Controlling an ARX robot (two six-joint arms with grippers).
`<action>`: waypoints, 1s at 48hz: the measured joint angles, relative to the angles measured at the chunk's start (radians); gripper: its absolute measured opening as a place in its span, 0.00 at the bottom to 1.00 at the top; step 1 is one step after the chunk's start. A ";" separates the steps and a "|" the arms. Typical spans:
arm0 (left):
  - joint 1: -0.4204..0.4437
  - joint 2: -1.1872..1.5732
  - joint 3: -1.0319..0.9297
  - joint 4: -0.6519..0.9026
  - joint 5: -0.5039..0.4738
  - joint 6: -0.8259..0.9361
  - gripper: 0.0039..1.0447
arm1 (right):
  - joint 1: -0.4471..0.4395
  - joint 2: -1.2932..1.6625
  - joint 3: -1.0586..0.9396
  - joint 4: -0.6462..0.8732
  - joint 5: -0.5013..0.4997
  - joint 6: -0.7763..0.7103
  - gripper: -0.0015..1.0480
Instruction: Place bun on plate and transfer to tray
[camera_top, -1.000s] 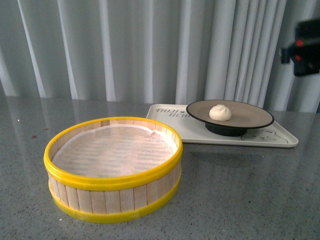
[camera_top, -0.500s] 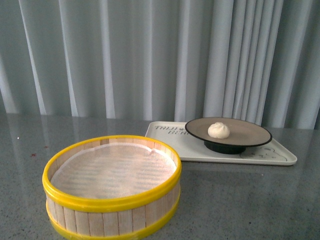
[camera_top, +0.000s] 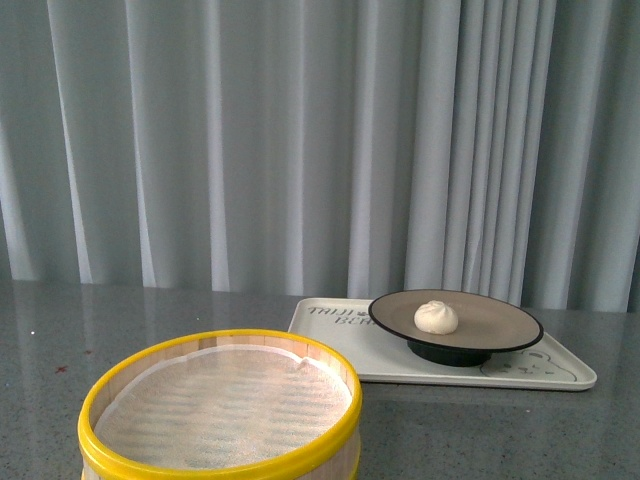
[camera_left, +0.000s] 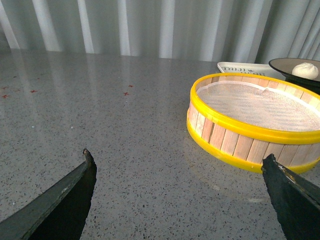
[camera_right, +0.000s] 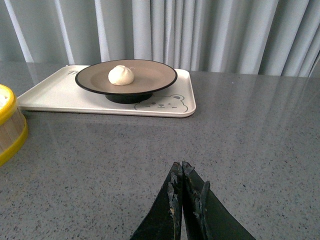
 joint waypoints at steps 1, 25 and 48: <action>0.000 0.000 0.000 0.000 0.000 0.000 0.94 | 0.000 -0.011 -0.005 -0.007 0.000 0.000 0.02; 0.000 0.000 0.000 0.000 0.000 0.000 0.94 | 0.000 -0.280 -0.090 -0.178 0.000 0.000 0.02; 0.000 0.000 0.000 0.000 0.000 0.000 0.94 | 0.000 -0.487 -0.090 -0.377 0.000 0.000 0.02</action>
